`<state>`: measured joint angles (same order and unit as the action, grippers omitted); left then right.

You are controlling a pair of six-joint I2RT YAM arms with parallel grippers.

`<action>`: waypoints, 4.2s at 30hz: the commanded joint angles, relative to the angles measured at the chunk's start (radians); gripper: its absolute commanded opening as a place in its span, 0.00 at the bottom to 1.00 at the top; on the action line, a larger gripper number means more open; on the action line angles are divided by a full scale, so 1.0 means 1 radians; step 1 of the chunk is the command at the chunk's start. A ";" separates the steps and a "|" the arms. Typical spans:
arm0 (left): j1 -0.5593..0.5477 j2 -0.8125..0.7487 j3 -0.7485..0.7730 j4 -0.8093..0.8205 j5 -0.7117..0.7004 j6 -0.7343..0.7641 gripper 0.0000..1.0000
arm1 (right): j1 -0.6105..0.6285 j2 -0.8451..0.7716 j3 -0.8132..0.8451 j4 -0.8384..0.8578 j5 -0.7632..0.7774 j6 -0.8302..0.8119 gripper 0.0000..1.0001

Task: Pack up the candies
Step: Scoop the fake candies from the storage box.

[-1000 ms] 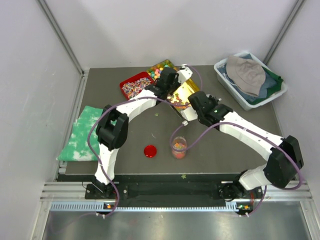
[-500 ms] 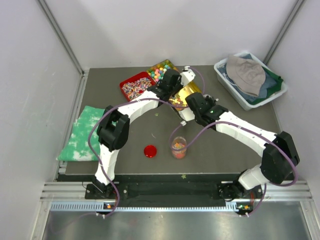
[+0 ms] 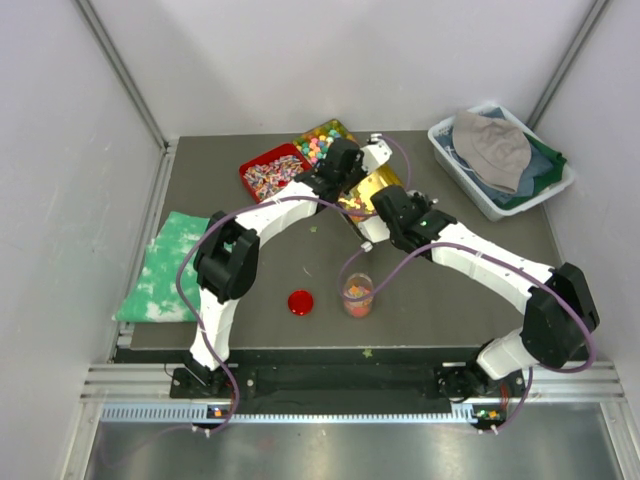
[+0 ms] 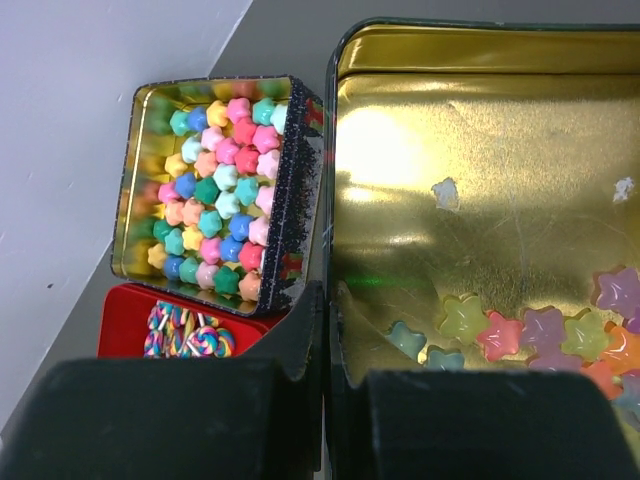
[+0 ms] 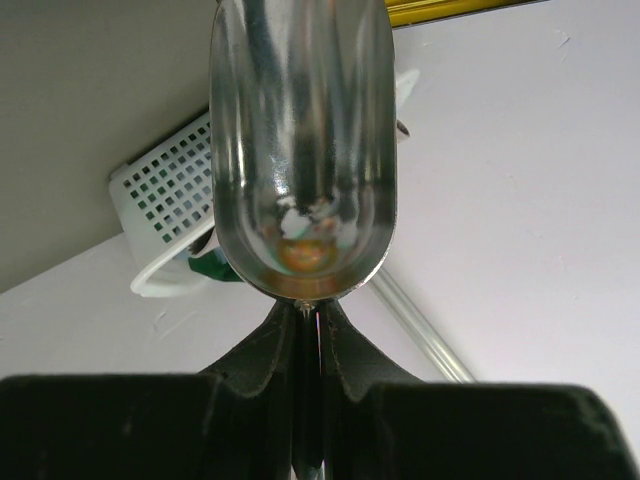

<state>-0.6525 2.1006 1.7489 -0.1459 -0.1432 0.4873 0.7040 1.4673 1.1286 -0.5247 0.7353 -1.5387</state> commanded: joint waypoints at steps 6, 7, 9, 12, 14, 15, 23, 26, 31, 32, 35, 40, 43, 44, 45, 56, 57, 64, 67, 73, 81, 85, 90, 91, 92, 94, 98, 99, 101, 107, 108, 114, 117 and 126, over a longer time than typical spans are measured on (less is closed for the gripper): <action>-0.025 -0.062 0.014 0.123 -0.071 0.072 0.00 | -0.003 -0.032 0.054 0.009 0.000 0.029 0.00; -0.032 -0.062 0.005 0.134 -0.093 0.086 0.00 | -0.003 -0.030 0.054 0.009 -0.001 0.029 0.00; -0.036 -0.056 -0.015 0.134 -0.101 0.103 0.00 | -0.005 -0.032 0.054 0.015 -0.001 0.029 0.00; -0.039 -0.057 -0.073 0.172 -0.101 0.117 0.00 | -0.005 -0.035 0.056 0.014 -0.002 0.031 0.00; -0.041 -0.054 -0.092 0.186 -0.105 0.120 0.00 | -0.005 -0.035 0.053 0.011 -0.004 0.032 0.00; -0.041 -0.050 -0.103 0.187 -0.108 0.119 0.00 | -0.005 -0.038 0.051 0.011 -0.004 0.032 0.00; -0.042 -0.053 -0.101 0.201 -0.108 0.114 0.00 | -0.005 -0.036 0.043 0.023 -0.005 0.028 0.00; -0.044 -0.071 -0.063 0.193 -0.107 0.117 0.00 | -0.005 -0.027 0.051 0.031 -0.004 0.022 0.00; -0.045 -0.085 -0.017 0.155 -0.099 0.096 0.00 | -0.003 -0.019 0.054 0.042 -0.001 0.020 0.00; -0.047 -0.088 -0.015 0.158 -0.101 0.088 0.00 | -0.003 -0.018 0.054 0.045 0.001 0.017 0.00; -0.044 -0.085 -0.015 0.166 -0.116 0.080 0.00 | -0.003 -0.018 0.053 0.046 0.003 0.020 0.00; -0.047 -0.080 -0.023 0.189 -0.128 0.080 0.00 | -0.005 -0.015 0.056 0.051 0.004 0.017 0.00; -0.047 -0.071 -0.012 0.184 -0.122 0.086 0.00 | -0.003 -0.015 0.059 0.049 0.004 0.020 0.00; -0.047 -0.068 -0.012 0.181 -0.116 0.080 0.00 | -0.003 -0.015 0.054 0.052 0.004 0.020 0.00; -0.049 -0.064 -0.015 0.175 -0.110 0.079 0.00 | -0.003 -0.015 0.053 0.052 0.004 0.020 0.00; -0.088 -0.074 -0.141 0.218 -0.119 0.137 0.00 | -0.003 -0.001 0.054 0.069 0.004 0.005 0.00; -0.088 -0.076 -0.141 0.209 -0.116 0.132 0.00 | -0.003 0.002 0.053 0.072 0.004 0.003 0.00; -0.082 -0.094 -0.100 0.120 -0.061 0.068 0.00 | -0.005 0.027 0.043 0.068 -0.022 0.028 0.00; -0.082 -0.097 -0.082 0.089 -0.036 0.054 0.00 | -0.008 0.047 0.034 0.089 -0.027 0.029 0.00; -0.082 -0.099 -0.048 0.062 -0.038 0.048 0.00 | -0.015 0.082 0.005 0.107 -0.027 0.019 0.00; -0.081 -0.091 -0.026 0.045 -0.033 0.043 0.00 | -0.020 0.087 -0.061 0.153 -0.022 -0.027 0.00; -0.081 -0.086 -0.020 0.040 -0.027 0.036 0.00 | -0.021 0.094 -0.098 0.163 -0.045 -0.006 0.00; -0.081 -0.076 -0.012 0.032 -0.022 0.036 0.00 | -0.024 0.123 -0.098 0.175 -0.063 0.047 0.00; -0.081 -0.074 -0.008 0.029 -0.022 0.034 0.00 | -0.024 0.126 -0.096 0.167 -0.074 0.057 0.00; -0.081 -0.071 -0.005 0.028 -0.021 0.033 0.00 | -0.024 0.129 -0.095 0.161 -0.079 0.066 0.00; -0.081 -0.065 0.006 0.019 -0.021 0.030 0.00 | -0.024 0.134 -0.090 0.129 -0.099 0.094 0.00; -0.081 -0.057 0.015 0.017 -0.025 0.031 0.00 | -0.024 0.139 -0.059 0.020 -0.143 0.182 0.00; -0.081 -0.056 0.020 0.017 -0.029 0.031 0.00 | -0.024 0.137 -0.055 0.005 -0.149 0.207 0.00; -0.081 -0.050 0.021 0.016 -0.035 0.034 0.00 | -0.024 0.120 -0.055 -0.020 -0.163 0.213 0.00; -0.081 -0.036 0.034 0.011 -0.042 0.037 0.00 | -0.028 0.110 -0.003 -0.121 -0.191 0.224 0.00; -0.081 -0.036 0.035 0.009 -0.042 0.037 0.00 | -0.029 0.113 -0.004 -0.110 -0.189 0.220 0.00; -0.081 -0.030 0.046 0.002 -0.036 0.023 0.00 | -0.028 0.151 -0.032 -0.061 -0.201 0.232 0.00; -0.081 -0.028 0.040 0.003 -0.032 0.022 0.00 | -0.026 0.159 -0.056 -0.031 -0.221 0.239 0.00; -0.082 -0.008 0.052 -0.001 -0.032 0.016 0.00 | -0.026 0.186 -0.076 0.023 -0.290 0.305 0.00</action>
<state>-0.7231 2.1029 1.7355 -0.2409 -0.2050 0.5488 0.6777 1.6112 1.0866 -0.5262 0.5747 -1.2785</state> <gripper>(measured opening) 0.023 0.082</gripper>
